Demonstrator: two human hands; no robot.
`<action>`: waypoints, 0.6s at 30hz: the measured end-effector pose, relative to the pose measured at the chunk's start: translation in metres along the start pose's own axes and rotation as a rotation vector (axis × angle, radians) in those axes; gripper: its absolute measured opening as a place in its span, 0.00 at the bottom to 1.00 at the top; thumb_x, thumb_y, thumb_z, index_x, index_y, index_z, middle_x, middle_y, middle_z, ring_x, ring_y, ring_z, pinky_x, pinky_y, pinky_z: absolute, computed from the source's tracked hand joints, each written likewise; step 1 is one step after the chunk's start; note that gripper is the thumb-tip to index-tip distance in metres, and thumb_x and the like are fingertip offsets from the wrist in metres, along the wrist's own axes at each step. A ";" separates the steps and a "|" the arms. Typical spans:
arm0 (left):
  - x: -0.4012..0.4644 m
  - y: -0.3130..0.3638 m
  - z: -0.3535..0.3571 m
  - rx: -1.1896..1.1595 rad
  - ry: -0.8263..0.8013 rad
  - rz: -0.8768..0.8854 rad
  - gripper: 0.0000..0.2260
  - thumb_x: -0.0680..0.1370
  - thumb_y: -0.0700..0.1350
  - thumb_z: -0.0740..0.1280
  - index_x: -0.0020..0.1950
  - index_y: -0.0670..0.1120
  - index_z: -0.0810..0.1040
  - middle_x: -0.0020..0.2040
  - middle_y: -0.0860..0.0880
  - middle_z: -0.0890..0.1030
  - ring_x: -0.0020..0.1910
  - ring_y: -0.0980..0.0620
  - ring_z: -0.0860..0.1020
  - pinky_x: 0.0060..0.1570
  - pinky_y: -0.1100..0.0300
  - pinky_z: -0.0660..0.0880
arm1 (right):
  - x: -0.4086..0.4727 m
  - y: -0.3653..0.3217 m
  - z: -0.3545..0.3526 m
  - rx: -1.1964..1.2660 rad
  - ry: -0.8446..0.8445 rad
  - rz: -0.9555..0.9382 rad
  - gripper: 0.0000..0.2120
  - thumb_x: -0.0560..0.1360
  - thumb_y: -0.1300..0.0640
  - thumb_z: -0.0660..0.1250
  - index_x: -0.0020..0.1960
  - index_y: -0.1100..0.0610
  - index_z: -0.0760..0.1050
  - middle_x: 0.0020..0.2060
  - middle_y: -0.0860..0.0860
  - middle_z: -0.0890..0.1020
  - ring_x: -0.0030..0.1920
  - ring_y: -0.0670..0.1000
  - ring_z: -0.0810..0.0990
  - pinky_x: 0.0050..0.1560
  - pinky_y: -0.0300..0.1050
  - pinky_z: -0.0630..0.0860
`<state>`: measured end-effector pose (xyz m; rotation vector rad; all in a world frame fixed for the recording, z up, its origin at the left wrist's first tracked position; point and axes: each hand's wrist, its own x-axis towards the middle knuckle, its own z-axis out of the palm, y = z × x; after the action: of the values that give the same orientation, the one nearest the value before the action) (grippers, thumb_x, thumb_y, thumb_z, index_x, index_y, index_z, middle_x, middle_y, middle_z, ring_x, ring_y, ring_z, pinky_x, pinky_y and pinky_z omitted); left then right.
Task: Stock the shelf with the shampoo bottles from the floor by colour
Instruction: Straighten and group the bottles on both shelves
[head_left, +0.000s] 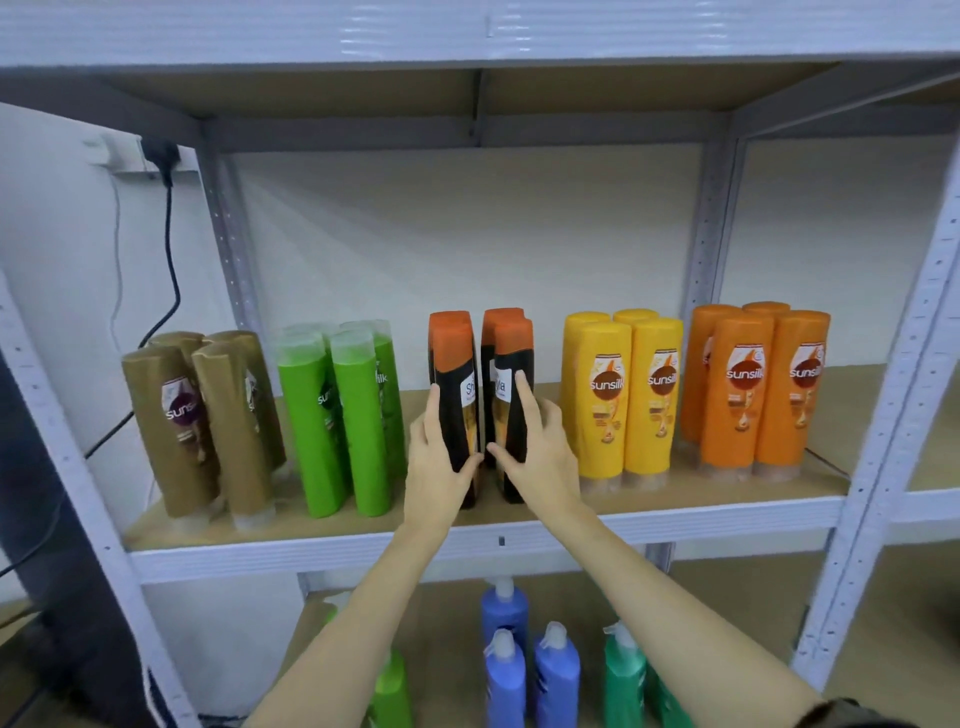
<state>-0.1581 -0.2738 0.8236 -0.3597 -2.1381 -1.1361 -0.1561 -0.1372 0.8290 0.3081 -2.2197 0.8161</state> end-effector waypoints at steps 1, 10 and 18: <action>0.000 -0.002 -0.002 -0.018 -0.009 0.010 0.43 0.70 0.40 0.73 0.75 0.51 0.48 0.65 0.43 0.67 0.65 0.48 0.68 0.62 0.56 0.67 | 0.000 0.001 0.003 -0.021 -0.006 0.007 0.49 0.72 0.51 0.70 0.70 0.34 0.32 0.64 0.56 0.67 0.61 0.55 0.73 0.53 0.54 0.77; 0.016 -0.034 -0.017 -0.273 -0.158 0.009 0.43 0.68 0.38 0.74 0.75 0.55 0.53 0.68 0.55 0.66 0.65 0.66 0.66 0.66 0.55 0.68 | 0.001 0.006 0.005 0.226 -0.034 0.016 0.45 0.72 0.63 0.69 0.74 0.41 0.44 0.63 0.50 0.69 0.60 0.37 0.66 0.61 0.33 0.64; 0.024 -0.038 -0.027 -0.303 -0.257 0.003 0.41 0.70 0.33 0.71 0.70 0.61 0.50 0.62 0.68 0.65 0.61 0.63 0.70 0.61 0.65 0.69 | 0.007 0.012 -0.003 0.230 -0.152 0.089 0.45 0.72 0.66 0.68 0.75 0.40 0.44 0.72 0.45 0.63 0.68 0.41 0.61 0.66 0.43 0.65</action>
<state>-0.1834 -0.3197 0.8265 -0.6775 -2.1782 -1.4852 -0.1646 -0.1253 0.8302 0.3952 -2.2960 1.1330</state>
